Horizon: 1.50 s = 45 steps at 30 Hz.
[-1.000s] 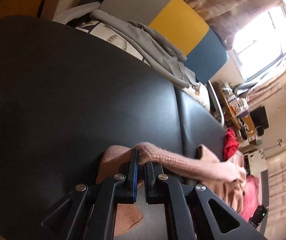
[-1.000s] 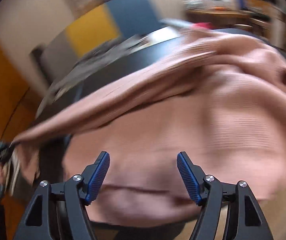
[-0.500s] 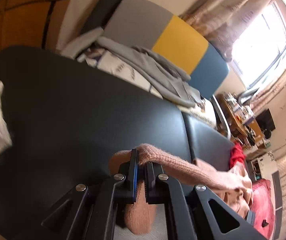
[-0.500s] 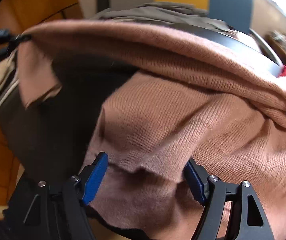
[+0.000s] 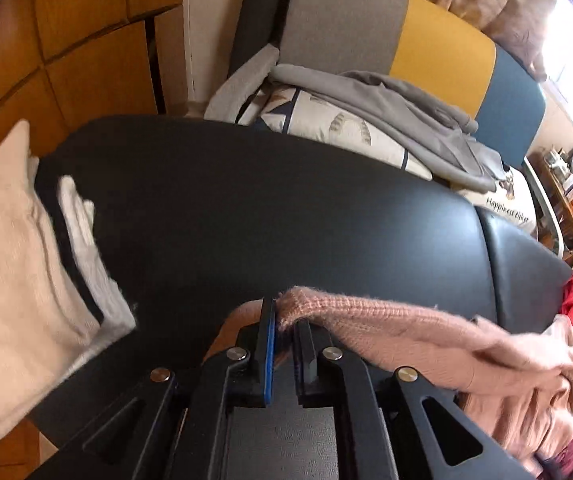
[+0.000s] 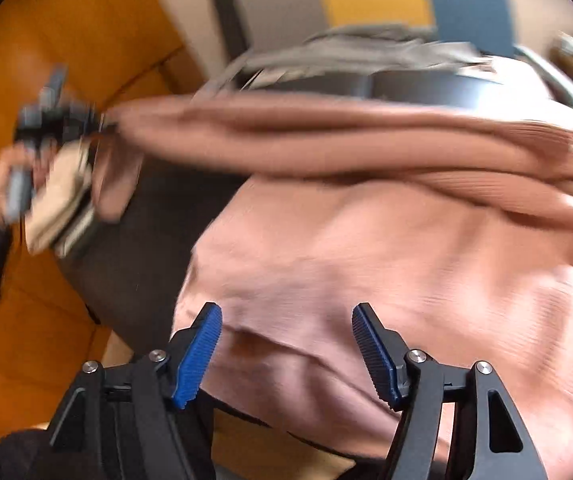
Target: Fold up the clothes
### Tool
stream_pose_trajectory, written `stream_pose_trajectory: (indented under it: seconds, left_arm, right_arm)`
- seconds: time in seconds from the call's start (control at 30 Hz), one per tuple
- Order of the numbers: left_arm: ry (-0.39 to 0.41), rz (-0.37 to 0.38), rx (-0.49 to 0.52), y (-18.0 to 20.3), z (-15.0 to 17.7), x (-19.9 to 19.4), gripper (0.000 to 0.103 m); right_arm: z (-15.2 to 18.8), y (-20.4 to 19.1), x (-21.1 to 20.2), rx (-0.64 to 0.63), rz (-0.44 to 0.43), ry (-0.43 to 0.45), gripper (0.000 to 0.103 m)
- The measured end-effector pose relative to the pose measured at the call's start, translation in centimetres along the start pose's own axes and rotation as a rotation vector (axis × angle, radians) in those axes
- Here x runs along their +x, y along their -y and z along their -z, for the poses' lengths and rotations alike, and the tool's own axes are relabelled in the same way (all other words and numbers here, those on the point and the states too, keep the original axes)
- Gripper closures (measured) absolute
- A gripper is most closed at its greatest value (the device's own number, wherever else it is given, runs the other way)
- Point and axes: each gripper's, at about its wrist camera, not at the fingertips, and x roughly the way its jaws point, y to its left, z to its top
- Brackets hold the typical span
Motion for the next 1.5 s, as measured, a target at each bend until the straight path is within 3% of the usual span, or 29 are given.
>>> stream_pose_trajectory:
  seconds: [0.13, 0.2, 0.23, 0.3, 0.4, 0.57, 0.7, 0.87, 0.93, 1.03, 1.13, 1.27, 1.3, 1.4, 1.47, 1.5]
  left_arm:
    - [-0.035, 0.01, -0.047, -0.7, 1.5, 0.7, 0.095]
    - [-0.039, 0.03, -0.07, -0.8, 2.1, 0.6, 0.095]
    - [-0.03, 0.046, -0.07, -0.4, 2.5, 0.1, 0.095]
    - [-0.01, 0.077, -0.07, 0.6, 3.5, -1.0, 0.095]
    - [0.024, 0.167, -0.042, 3.8, 4.8, -2.5, 0.095]
    - [0.063, 0.3, 0.071, 11.2, 7.7, -3.6, 0.093]
    - [-0.016, 0.403, 0.253, 19.0, 12.4, -1.4, 0.092]
    - [-0.118, 0.349, 0.419, 24.2, 16.8, 2.5, 0.092]
    - [-0.166, 0.26, 0.441, 24.4, 17.8, 4.5, 0.092]
    - [-0.17, 0.284, 0.424, 23.2, 17.6, 5.5, 0.093]
    - [-0.176, 0.252, 0.424, 22.8, 17.0, 5.7, 0.097]
    - [-0.115, 0.121, 0.506, 23.4, 17.2, 5.6, 0.097]
    - [-0.12, 0.117, 0.494, 22.9, 16.9, 5.6, 0.097]
    - [-0.163, 0.151, 0.426, 21.1, 16.0, 5.4, 0.098]
    - [-0.156, 0.158, 0.438, 20.3, 16.0, 4.4, 0.098]
    - [-0.114, 0.173, 0.468, 20.0, 16.0, 3.2, 0.098]
  right_arm:
    - [-0.2, 10.6, -8.5, 0.192, 0.196, 0.137, 0.035]
    - [0.7, 14.2, -11.7, 0.272, 0.318, 0.187, 0.046]
    - [1.8, 16.3, -13.0, 0.313, 0.386, 0.197, 0.05]
    - [3.9, 19.7, -14.6, 0.388, 0.486, 0.187, 0.07]
    - [5.2, 24.5, -14.8, 0.433, 0.585, 0.122, 0.078]
    - [4.3, 27.3, -11.7, 0.388, 0.583, 0.055, 0.08]
    - [2.8, 27.4, -7.3, 0.327, 0.558, -0.013, 0.08]
    - [1.8, 30.6, -7.4, 0.315, 0.619, -0.05, 0.083]
    - [1.4, 32.8, -7.9, 0.332, 0.642, -0.059, 0.083]
    - [0.0, 36.5, -7.7, 0.351, 0.715, -0.084, 0.083]
    - [-1.3, 40.1, -7.7, 0.381, 0.805, -0.108, 0.083]
    - [-3.4, 45.1, -8.1, 0.453, 0.929, -0.134, 0.08]
    - [-3.6, 46.1, -8.4, 0.474, 0.962, -0.143, 0.074]
    - [-3.9, 47.9, -10.0, 0.555, 1.005, -0.15, 0.069]
    - [-4.3, 47.8, -11.2, 0.545, 1.021, -0.136, 0.069]
    - [-4.4, 47.0, -12.3, 0.534, 1.022, -0.105, 0.069]
